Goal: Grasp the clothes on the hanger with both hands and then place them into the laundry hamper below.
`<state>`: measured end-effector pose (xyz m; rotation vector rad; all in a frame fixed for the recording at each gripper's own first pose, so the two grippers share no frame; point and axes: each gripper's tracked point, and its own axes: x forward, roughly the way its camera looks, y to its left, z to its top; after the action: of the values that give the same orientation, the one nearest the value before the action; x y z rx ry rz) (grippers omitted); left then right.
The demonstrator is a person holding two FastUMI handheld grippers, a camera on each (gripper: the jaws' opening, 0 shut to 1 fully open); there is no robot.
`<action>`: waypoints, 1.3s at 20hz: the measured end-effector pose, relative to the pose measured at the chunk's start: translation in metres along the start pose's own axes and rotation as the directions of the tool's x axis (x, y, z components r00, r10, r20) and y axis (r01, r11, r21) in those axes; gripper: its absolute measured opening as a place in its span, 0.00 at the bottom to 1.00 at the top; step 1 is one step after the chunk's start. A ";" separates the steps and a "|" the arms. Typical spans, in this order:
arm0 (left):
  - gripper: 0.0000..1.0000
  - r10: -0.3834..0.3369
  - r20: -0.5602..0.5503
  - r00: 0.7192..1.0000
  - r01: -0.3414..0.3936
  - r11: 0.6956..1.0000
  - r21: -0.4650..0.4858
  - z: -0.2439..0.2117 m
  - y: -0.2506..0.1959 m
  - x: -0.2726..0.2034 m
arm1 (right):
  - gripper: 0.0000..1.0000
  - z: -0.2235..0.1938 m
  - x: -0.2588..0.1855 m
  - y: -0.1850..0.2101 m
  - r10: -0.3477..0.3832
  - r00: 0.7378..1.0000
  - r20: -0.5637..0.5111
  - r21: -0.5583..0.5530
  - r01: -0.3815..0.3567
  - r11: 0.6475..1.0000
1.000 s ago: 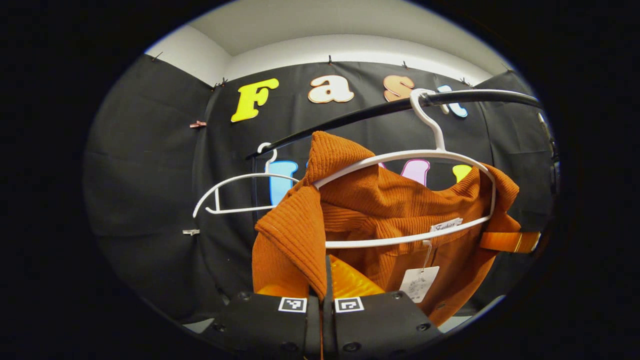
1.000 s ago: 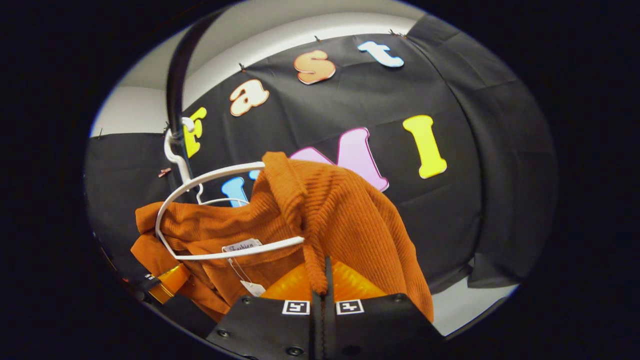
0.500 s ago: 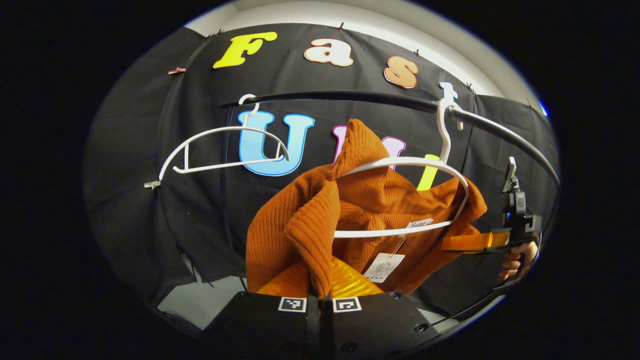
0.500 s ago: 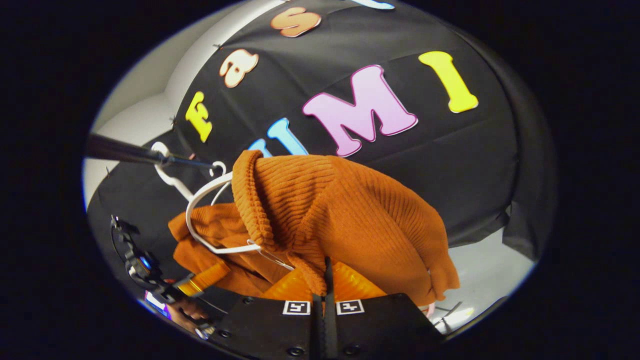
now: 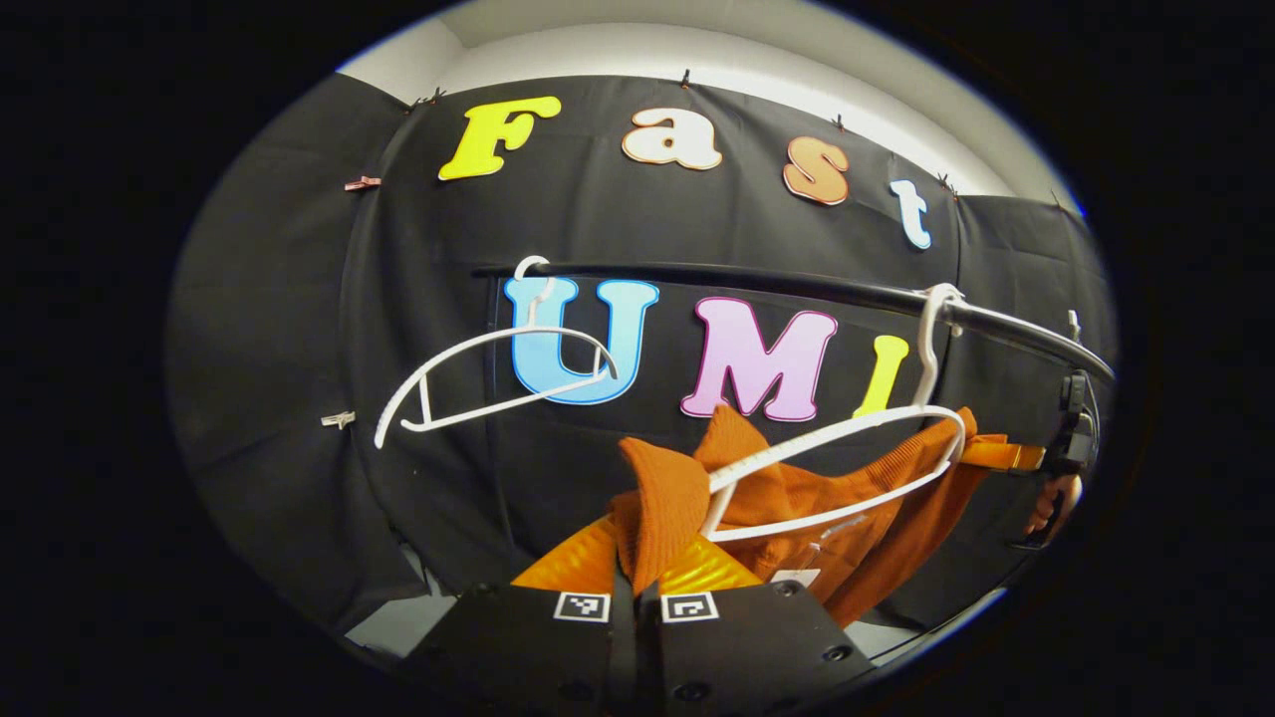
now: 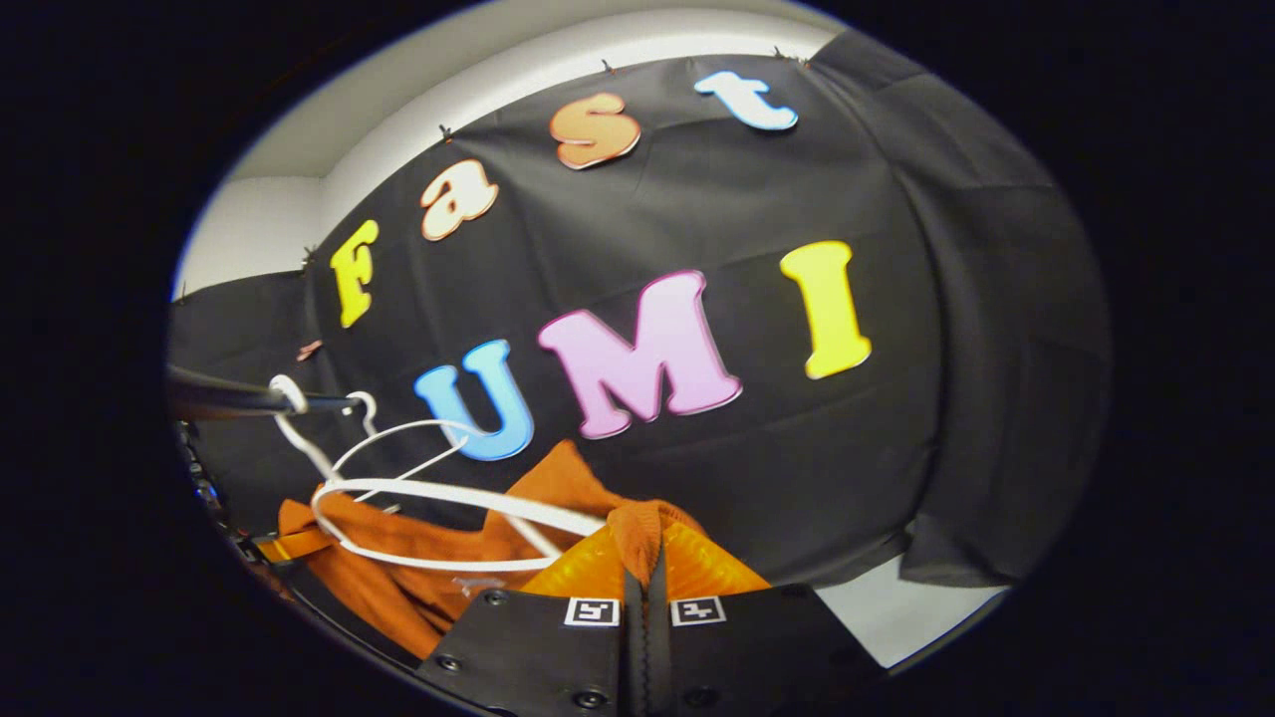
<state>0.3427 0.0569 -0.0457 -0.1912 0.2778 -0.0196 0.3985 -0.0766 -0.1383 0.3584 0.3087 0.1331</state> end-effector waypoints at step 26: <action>0.04 -0.303 0.010 0.953 0.302 0.944 -0.129 -0.101 -0.126 -0.034 | 0.05 -0.137 -0.093 0.176 0.496 0.859 -0.124 0.355 -0.429 0.831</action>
<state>0.2830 -0.0839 -0.1081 -0.3621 0.2578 -0.3087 0.2536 0.1148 -0.1711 0.7418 0.4517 0.6145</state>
